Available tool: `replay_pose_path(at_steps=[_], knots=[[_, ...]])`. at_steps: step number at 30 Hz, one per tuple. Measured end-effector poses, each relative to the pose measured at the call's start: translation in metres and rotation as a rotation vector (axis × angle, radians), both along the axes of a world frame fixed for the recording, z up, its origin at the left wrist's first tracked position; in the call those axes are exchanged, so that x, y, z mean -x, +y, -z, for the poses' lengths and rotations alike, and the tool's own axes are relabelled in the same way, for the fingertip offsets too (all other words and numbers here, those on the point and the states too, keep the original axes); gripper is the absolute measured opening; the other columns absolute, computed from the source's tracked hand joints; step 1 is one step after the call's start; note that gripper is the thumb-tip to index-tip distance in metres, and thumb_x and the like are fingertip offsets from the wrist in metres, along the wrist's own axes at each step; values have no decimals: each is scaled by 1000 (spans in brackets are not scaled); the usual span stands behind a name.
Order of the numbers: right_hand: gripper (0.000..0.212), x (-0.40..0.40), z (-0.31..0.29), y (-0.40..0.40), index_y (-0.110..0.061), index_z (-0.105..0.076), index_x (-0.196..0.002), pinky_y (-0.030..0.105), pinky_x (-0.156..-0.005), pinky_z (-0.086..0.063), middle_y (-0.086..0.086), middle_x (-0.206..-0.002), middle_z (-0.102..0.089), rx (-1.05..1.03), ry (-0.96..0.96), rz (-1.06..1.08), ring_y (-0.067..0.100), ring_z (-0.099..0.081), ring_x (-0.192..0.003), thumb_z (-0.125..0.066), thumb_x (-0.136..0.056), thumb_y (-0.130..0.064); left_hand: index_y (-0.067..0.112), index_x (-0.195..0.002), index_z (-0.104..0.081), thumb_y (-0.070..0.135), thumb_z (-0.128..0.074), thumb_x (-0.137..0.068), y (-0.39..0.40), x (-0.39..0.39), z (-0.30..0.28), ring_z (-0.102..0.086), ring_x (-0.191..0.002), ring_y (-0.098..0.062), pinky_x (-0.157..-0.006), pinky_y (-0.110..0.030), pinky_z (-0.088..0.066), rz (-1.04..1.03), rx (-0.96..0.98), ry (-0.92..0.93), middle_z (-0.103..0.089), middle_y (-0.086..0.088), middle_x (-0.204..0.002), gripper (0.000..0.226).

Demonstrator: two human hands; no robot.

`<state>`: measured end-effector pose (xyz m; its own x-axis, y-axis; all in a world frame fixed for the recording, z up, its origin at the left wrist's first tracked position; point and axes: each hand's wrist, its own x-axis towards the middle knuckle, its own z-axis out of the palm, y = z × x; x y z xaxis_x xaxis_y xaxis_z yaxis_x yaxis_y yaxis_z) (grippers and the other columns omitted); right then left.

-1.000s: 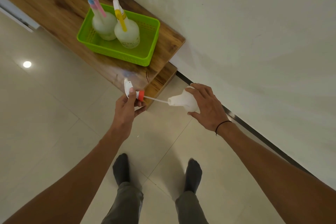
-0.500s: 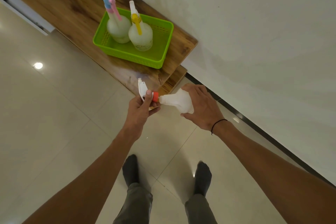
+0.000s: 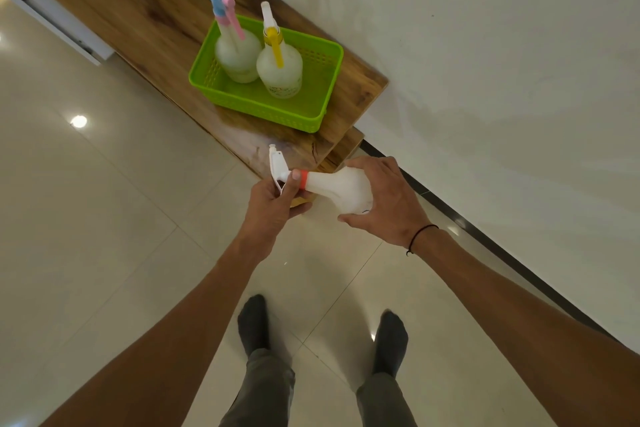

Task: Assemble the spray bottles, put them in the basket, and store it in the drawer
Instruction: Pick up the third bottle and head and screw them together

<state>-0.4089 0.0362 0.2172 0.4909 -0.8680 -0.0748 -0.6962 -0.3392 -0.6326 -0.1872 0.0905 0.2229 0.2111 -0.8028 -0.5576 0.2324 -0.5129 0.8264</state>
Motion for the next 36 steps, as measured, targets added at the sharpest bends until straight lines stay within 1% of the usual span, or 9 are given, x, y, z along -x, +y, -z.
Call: replay_pose_path(at_steps=[5,10,13,16,19,21,26,33,36], knots=[[95,-7,-8,-1,-23,-51,-138,37,-87,-57,-5,-132,-57,96,-19,-5,18,-45,-118,-92,-59,-56,-1,-115,-66,37,-59,-103,-4,-9,1,-74,-97,-24,-83,-32,-65,-106,-60,175,-71,-11,-85,40],[91,-16,-16,-3,-26,-52,-134,37,-86,-50,-10,-126,-58,173,-16,11,17,-47,-114,-85,-58,-65,-2,-116,-66,37,-60,-103,-8,-10,1,-71,-87,-20,-77,-28,-63,-191,-50,244,-68,-11,-82,41],[91,-19,-22,-5,-31,-51,-131,30,-84,-46,-17,-120,-53,9,-72,61,12,-49,-108,-84,-56,-69,-1,-120,-65,37,-64,-97,-10,-18,-2,-70,-89,-16,-84,-32,-64,-133,6,248,-71,-10,-91,45],[80,-19,-31,-15,-30,-56,-123,21,-78,-55,-11,-118,-63,-232,-211,97,9,-61,-102,-87,-59,-67,2,-120,-68,43,-66,-91,-14,-27,-9,-71,-98,-16,-88,-34,-63,-21,50,247,-75,-9,-102,50],[71,-21,-39,-25,-18,-62,-122,34,-79,-63,2,-115,-72,-663,-433,219,15,-73,-97,-89,-65,-50,7,-122,-72,43,-64,-92,-21,-34,-16,-71,-113,-21,-97,-38,-61,75,70,293,-73,-17,-124,47],[65,-21,-39,-26,-8,-57,-127,46,-79,-61,10,-112,-75,-998,-582,307,28,-75,-96,-82,-77,-41,13,-119,-75,42,-65,-93,-25,-37,-20,-70,-115,-22,-94,-36,-62,105,79,327,-74,-12,-122,41],[64,-24,-36,-31,-12,-66,-133,55,-80,-58,20,-121,-71,-1572,-775,295,39,-71,-103,-65,-90,-60,15,-125,-72,41,-70,-93,-32,-44,-26,-70,-114,-20,-84,-29,-62,129,133,402,-73,-10,-127,41],[83,-36,-33,-34,-14,-69,-134,52,-86,-59,16,-129,-69,-1706,-999,294,37,-68,-112,-36,-95,-80,9,-126,-70,29,-69,-93,-37,-47,-28,-71,-116,-21,-90,-31,-61,68,179,435,-74,-10,-122,39],[77,-48,-40,-27,-18,-70,-129,61,-91,-59,11,-133,-71,-1434,-1115,410,40,-68,-122,-35,-96,-79,9,-126,-69,28,-68,-94,-36,-48,-27,-69,-121,-26,-91,-32,-60,-64,170,444,-71,-19,-130,37]])
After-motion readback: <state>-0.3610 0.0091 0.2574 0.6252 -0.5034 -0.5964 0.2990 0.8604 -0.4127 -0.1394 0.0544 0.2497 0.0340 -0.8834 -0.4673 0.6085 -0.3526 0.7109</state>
